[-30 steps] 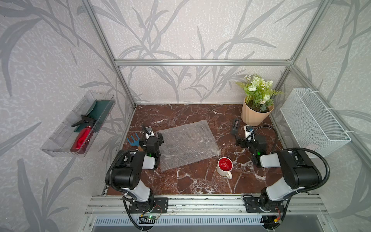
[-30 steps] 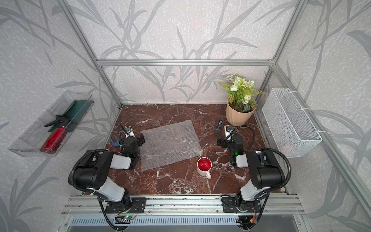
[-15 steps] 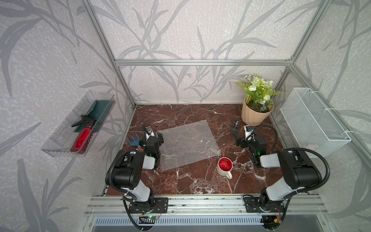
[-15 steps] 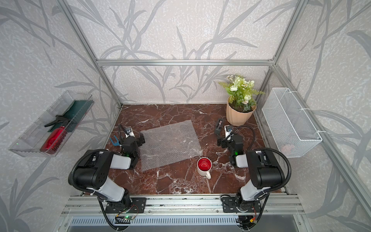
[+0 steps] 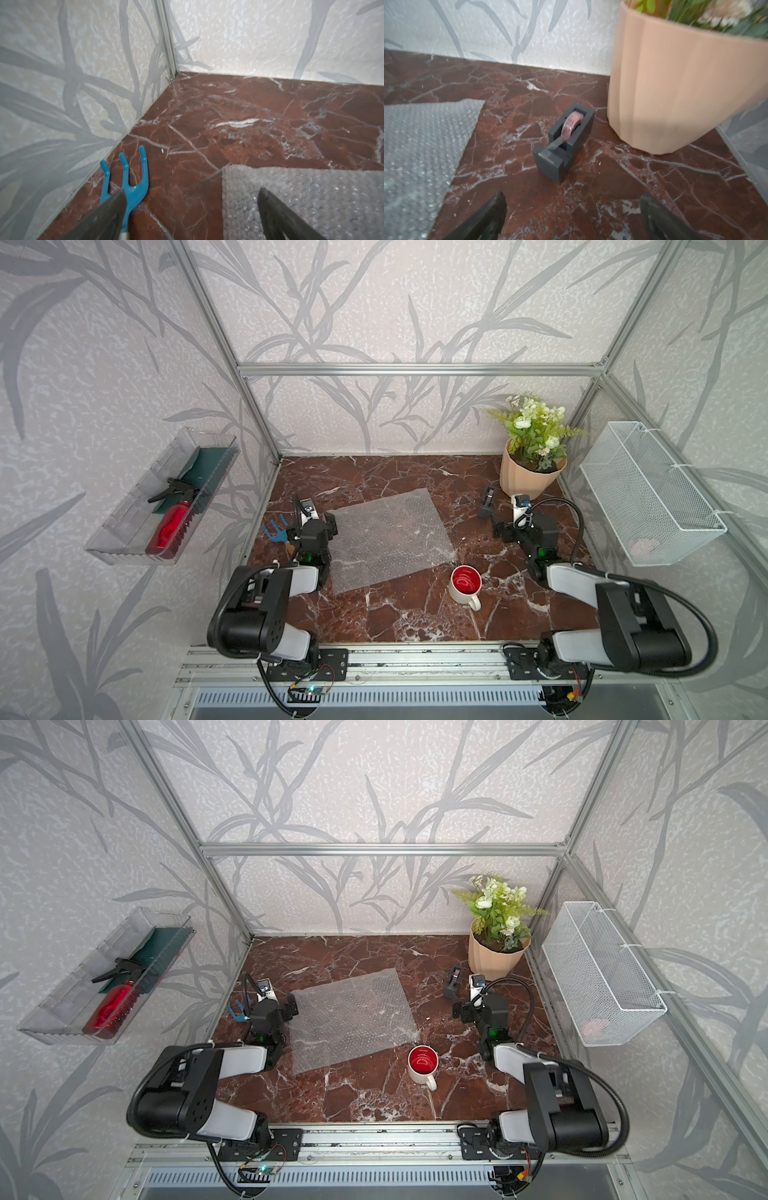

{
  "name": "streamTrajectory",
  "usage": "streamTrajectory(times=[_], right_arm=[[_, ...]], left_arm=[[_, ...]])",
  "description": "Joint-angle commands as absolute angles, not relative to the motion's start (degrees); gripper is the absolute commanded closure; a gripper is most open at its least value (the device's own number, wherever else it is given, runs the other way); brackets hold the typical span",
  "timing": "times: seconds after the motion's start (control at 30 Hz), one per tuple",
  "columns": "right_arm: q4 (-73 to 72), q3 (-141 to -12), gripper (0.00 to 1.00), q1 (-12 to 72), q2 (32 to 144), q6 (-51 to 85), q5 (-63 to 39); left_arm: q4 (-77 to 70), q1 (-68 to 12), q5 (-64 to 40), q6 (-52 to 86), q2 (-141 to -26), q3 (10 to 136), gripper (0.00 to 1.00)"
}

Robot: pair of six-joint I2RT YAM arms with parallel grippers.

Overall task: Wrap mugs in bubble wrap
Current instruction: Pick up the mug from the center of the board.

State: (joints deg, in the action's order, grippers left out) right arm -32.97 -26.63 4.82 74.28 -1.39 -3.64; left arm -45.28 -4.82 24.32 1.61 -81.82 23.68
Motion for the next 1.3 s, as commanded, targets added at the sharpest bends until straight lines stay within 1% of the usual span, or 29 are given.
streamTrajectory(times=[0.0,0.1,0.13,0.23,0.43,0.63,0.67,0.7,0.87,1.03,1.13,1.27], right_arm=[[-10.1,-32.1,0.01,6.4,68.0,4.0,-2.0],[4.4,-35.0,0.01,9.6,63.0,7.8,-2.7],[8.5,-35.6,0.01,10.9,61.2,9.0,-3.1],[17.9,-36.1,0.01,17.0,56.4,12.5,-2.7],[28.1,-35.8,0.01,30.9,49.5,21.4,1.1],[35.3,-34.1,0.01,43.9,45.8,21.4,9.3],[35.9,-33.4,0.01,45.8,45.8,28.3,10.5],[36.2,-33.0,0.01,47.1,45.9,29.8,10.9],[34.5,-30.1,0.01,51.6,47.4,31.7,10.6],[31.1,-27.2,0.0,53.1,49.6,32.7,9.2],[25.3,-24.4,0.07,53.6,50.1,32.4,8.2],[18.8,-22.2,0.24,54.0,52.3,30.5,7.8]], left_arm=[[-30.6,-5.6,23.4,1.2,-76.8,30.3,0.02],[-16.3,-6.3,22.1,6.2,-73.3,36.2,0.02],[-12.0,-6.3,18.3,6.1,-72.2,37.7,0.02],[-5.0,-8.8,16.8,10.0,-68.7,39.3,0.02],[2.1,-12.8,16.2,14.4,-63.8,39.3,0.02],[4.5,-16.3,15.8,15.6,-61.7,38.5,0.02],[4.7,-16.7,15.6,15.8,-61.4,38.1,0.02],[4.8,-17.0,15.5,16.1,-61.1,37.9,0.02],[5.1,-18.2,14.4,17.3,-59.8,36.5,0.02],[5.6,-19.0,13.9,18.1,-59.4,35.5,0.02],[5.6,-19.4,13.7,18.8,-59.4,35.1,0.02],[6.1,-19.7,14.0,19.1,-59.6,35.2,0.02]])
